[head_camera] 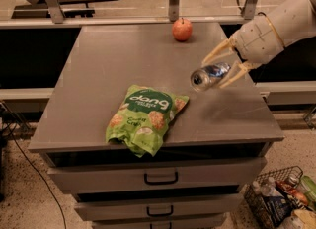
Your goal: Place redbull can upright
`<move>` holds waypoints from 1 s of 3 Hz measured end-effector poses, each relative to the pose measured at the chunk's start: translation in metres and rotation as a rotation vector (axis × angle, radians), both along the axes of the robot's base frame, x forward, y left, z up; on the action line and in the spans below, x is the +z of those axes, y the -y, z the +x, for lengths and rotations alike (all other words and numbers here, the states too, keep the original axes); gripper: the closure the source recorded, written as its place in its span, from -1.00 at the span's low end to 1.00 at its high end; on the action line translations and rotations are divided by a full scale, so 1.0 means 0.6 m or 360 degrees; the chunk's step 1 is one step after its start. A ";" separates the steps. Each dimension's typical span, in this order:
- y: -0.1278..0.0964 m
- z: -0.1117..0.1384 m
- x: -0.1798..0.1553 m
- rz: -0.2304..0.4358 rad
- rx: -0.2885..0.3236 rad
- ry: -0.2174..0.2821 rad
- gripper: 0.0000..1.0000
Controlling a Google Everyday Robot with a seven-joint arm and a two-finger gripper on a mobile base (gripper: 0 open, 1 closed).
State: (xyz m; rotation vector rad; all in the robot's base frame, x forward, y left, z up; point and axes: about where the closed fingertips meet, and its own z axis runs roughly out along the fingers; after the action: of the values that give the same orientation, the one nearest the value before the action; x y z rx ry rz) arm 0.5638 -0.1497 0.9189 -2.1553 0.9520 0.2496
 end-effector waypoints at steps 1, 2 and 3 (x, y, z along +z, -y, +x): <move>-0.030 0.024 0.059 0.0411 -0.0130 -0.0131 1.00; -0.035 0.035 0.092 0.0687 -0.0264 -0.0287 1.00; -0.020 0.037 0.096 0.0886 -0.0410 -0.0473 1.00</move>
Offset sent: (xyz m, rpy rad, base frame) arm 0.0278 0.0101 0.0782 0.6465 0.3309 -0.2974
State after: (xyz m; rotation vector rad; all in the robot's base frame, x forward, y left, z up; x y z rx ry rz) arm 0.5859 -0.1378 0.9767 -1.4962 1.1525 0.6380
